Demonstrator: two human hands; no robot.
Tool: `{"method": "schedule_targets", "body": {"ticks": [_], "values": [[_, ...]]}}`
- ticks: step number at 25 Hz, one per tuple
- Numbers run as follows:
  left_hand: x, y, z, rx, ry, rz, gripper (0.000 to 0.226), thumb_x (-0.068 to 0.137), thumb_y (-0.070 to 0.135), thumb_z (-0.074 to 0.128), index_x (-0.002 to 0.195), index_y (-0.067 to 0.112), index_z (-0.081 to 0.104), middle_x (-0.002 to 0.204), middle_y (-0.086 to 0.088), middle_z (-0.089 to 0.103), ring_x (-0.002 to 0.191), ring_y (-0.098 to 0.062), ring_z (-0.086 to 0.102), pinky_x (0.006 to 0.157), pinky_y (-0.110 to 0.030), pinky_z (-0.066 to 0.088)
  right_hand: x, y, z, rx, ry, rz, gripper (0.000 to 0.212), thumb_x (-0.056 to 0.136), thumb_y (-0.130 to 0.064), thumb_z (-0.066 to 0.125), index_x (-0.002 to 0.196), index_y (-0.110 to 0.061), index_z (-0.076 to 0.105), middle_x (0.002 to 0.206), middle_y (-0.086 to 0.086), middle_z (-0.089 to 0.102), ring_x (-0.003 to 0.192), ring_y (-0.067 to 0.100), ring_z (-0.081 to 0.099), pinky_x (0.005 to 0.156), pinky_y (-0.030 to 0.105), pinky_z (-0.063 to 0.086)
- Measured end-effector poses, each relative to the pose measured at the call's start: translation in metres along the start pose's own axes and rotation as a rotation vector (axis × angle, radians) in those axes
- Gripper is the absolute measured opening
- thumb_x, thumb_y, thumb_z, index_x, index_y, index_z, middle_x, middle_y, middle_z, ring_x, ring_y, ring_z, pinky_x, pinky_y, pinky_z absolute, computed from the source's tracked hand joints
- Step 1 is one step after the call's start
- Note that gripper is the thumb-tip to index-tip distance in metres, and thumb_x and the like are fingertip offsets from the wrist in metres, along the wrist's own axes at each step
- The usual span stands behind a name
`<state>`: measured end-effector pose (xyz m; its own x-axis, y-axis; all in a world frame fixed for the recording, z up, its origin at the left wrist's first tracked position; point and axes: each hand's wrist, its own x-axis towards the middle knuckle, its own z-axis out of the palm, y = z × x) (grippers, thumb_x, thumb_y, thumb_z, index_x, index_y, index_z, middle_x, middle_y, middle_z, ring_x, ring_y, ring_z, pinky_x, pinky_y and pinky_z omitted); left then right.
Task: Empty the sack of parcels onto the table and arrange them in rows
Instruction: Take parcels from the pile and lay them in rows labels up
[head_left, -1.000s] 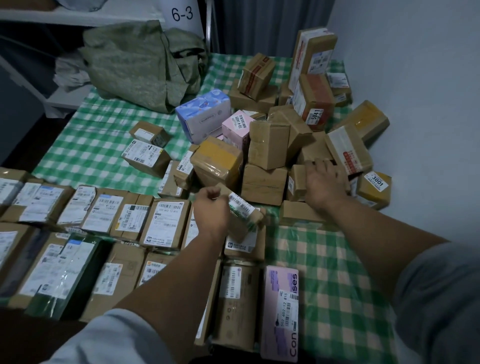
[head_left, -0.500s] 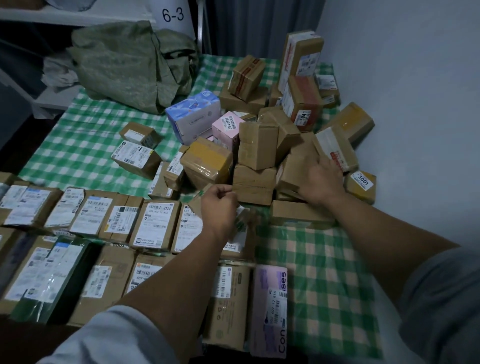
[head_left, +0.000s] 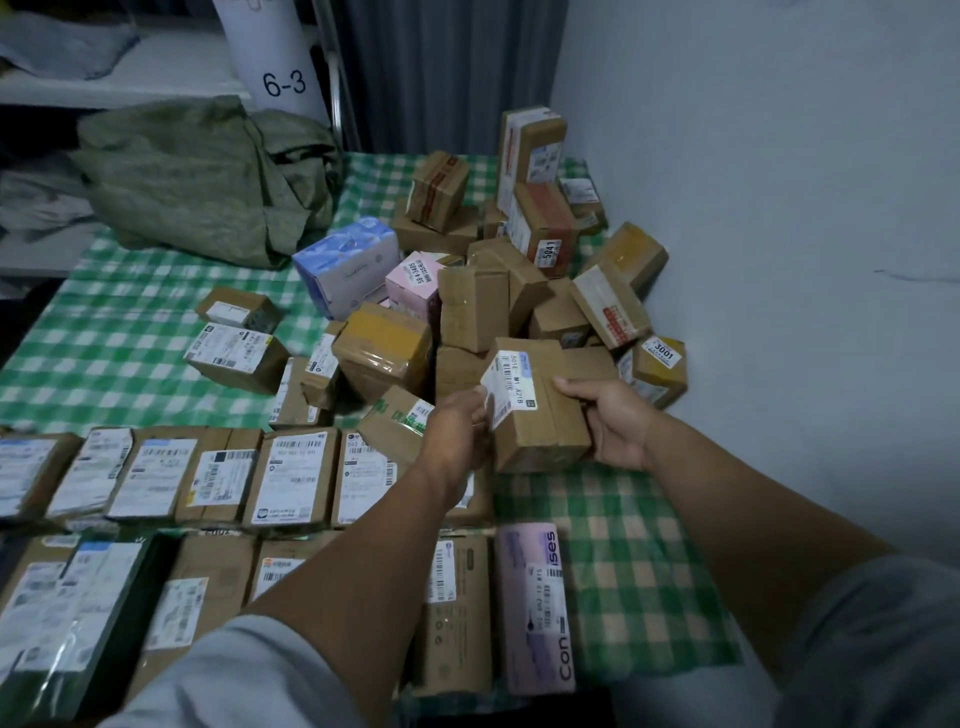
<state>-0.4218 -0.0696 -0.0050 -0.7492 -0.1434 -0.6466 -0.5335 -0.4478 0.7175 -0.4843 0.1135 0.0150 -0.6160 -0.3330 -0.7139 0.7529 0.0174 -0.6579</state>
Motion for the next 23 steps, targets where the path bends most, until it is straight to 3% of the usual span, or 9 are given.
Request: {"method": "schedule_targets", "body": {"ticks": [2, 6, 10, 13, 15, 18, 21, 23], "values": [[-0.001, -0.004, 0.001, -0.034, -0.049, -0.016, 0.028, 0.096, 0.024, 0.058, 0.118, 0.009, 0.067, 0.093, -0.006, 0.077, 0.088, -0.023, 0.070, 0.070, -0.034, 0.053, -0.001, 0.007, 0.000, 0.027, 0.004, -0.001, 0.034, 0.098, -0.031, 0.060, 0.127, -0.014, 0.063, 0.124, 0.015, 0.071, 0.120, 0.034, 0.064, 0.107, 0.054, 0.047], [-0.008, -0.012, 0.000, -0.059, -0.089, -0.038, 0.024, 0.093, 0.010, 0.063, 0.116, 0.007, 0.056, 0.097, -0.010, 0.076, 0.086, -0.026, 0.072, 0.074, -0.044, 0.059, -0.006, 0.023, 0.003, 0.015, 0.043, 0.011, 0.029, 0.105, -0.024, 0.050, 0.125, -0.009, 0.063, 0.121, 0.019, 0.071, 0.117, 0.035, 0.066, 0.101, 0.061, 0.050], [-0.006, -0.023, 0.005, -0.005, -0.060, -0.060, 0.038, 0.091, 0.010, 0.071, 0.120, 0.007, 0.047, 0.101, -0.011, 0.075, 0.075, -0.021, 0.074, 0.053, -0.031, 0.057, -0.002, 0.042, 0.011, -0.154, 0.252, -0.088, 0.027, 0.107, -0.022, 0.045, 0.126, -0.015, 0.063, 0.108, 0.012, 0.076, 0.105, 0.029, 0.070, 0.088, 0.056, 0.058], [-0.004, -0.030, 0.014, 0.126, -0.027, -0.021, 0.024, 0.092, 0.016, 0.071, 0.108, 0.009, 0.055, 0.098, -0.007, 0.073, 0.080, -0.019, 0.071, 0.053, -0.029, 0.055, -0.002, 0.053, 0.007, -0.130, 0.239, -0.061, 0.043, 0.100, -0.057, 0.047, 0.121, -0.026, 0.068, 0.112, 0.009, 0.075, 0.105, 0.028, 0.068, 0.092, 0.052, 0.055], [-0.003, -0.034, 0.018, 0.190, -0.028, -0.006, 0.015, 0.093, 0.019, 0.070, 0.096, 0.012, 0.058, 0.096, -0.008, 0.073, 0.082, -0.020, 0.070, 0.062, -0.030, 0.054, 0.001, 0.058, 0.001, -0.204, 0.176, -0.013, 0.049, 0.089, -0.068, 0.059, 0.117, -0.029, 0.071, 0.110, 0.005, 0.076, 0.107, 0.028, 0.069, 0.098, 0.055, 0.052], [0.003, -0.036, 0.017, 0.191, 0.000, -0.033, 0.011, 0.097, 0.024, 0.061, 0.094, 0.013, 0.059, 0.094, -0.008, 0.073, 0.084, -0.023, 0.068, 0.069, -0.034, 0.054, 0.010, 0.064, -0.008, -0.238, 0.161, 0.025, 0.049, 0.079, -0.061, 0.074, 0.113, -0.025, 0.074, 0.106, 0.002, 0.078, 0.108, 0.029, 0.070, 0.104, 0.058, 0.048], [0.018, -0.032, 0.002, 0.248, 0.211, 0.088, 0.008, 0.090, 0.017, 0.057, 0.086, 0.017, 0.064, 0.086, -0.010, 0.069, 0.087, -0.030, 0.064, 0.082, -0.050, 0.055, 0.018, 0.069, -0.015, -0.160, 0.167, 0.064, 0.039, 0.086, -0.052, 0.073, 0.112, -0.022, 0.074, 0.104, 0.005, 0.079, 0.106, 0.029, 0.071, 0.102, 0.057, 0.050], [0.027, -0.029, -0.011, 0.260, 0.292, 0.153, 0.010, 0.084, 0.015, 0.055, 0.083, 0.019, 0.064, 0.088, -0.016, 0.070, 0.084, -0.033, 0.065, 0.079, -0.050, 0.057, 0.024, 0.074, -0.017, -0.160, 0.147, 0.101, 0.037, 0.087, -0.050, 0.072, 0.111, -0.021, 0.075, 0.103, 0.005, 0.079, 0.105, 0.028, 0.072, 0.102, 0.055, 0.050]]}}
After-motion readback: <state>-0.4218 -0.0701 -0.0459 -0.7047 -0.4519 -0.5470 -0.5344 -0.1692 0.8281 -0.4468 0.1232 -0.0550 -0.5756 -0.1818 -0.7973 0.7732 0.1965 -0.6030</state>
